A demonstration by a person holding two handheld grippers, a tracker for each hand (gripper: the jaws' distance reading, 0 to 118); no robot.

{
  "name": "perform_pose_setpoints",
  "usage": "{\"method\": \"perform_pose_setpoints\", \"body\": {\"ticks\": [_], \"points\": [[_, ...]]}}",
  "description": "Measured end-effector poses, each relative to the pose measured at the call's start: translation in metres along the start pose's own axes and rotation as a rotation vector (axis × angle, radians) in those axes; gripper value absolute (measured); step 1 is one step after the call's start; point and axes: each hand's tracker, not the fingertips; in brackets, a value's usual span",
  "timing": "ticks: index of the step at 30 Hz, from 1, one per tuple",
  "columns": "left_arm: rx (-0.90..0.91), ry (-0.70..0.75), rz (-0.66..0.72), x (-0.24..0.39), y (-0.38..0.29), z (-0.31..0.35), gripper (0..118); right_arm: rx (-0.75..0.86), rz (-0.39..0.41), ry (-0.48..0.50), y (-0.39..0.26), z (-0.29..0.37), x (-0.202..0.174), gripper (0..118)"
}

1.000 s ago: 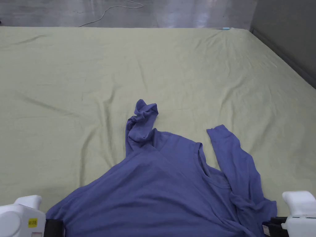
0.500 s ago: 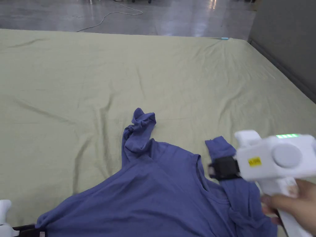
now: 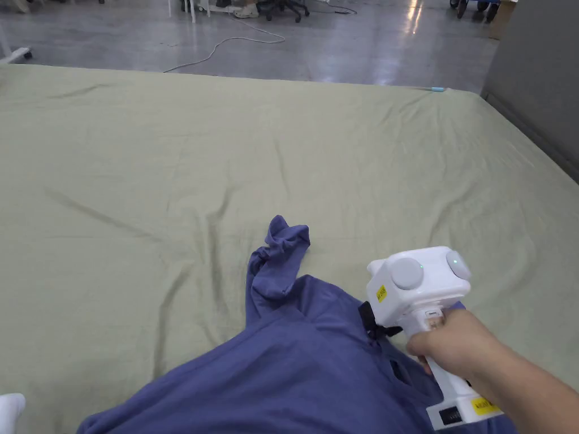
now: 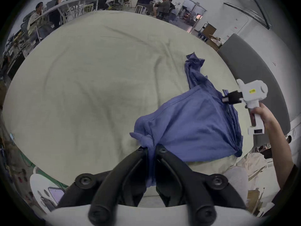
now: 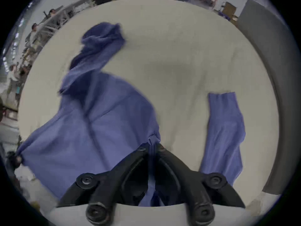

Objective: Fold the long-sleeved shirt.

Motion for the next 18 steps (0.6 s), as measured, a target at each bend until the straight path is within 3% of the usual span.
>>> {"method": "perform_pose_setpoints", "body": {"ticks": [4, 7, 13, 18], "points": [[0.020, -0.013, 0.034, -0.003, -0.004, 0.007, 5, 0.132, -0.005, -0.009, -0.033, 0.055, 0.006, 1], [0.060, -0.023, 0.021, 0.001, 0.000, 0.018, 5, 0.258, -0.045, 0.059, -0.052, 0.127, 0.019, 1], [0.192, -0.058, -0.043, 0.019, 0.049, 0.055, 5, 0.512, -0.006, 0.023, -0.086, 0.288, 0.029, 1], [0.370, -0.091, -0.162, 0.060, 0.128, 0.119, 5, 0.702, 0.052, -0.032, -0.089, 0.403, 0.021, 1]]}}
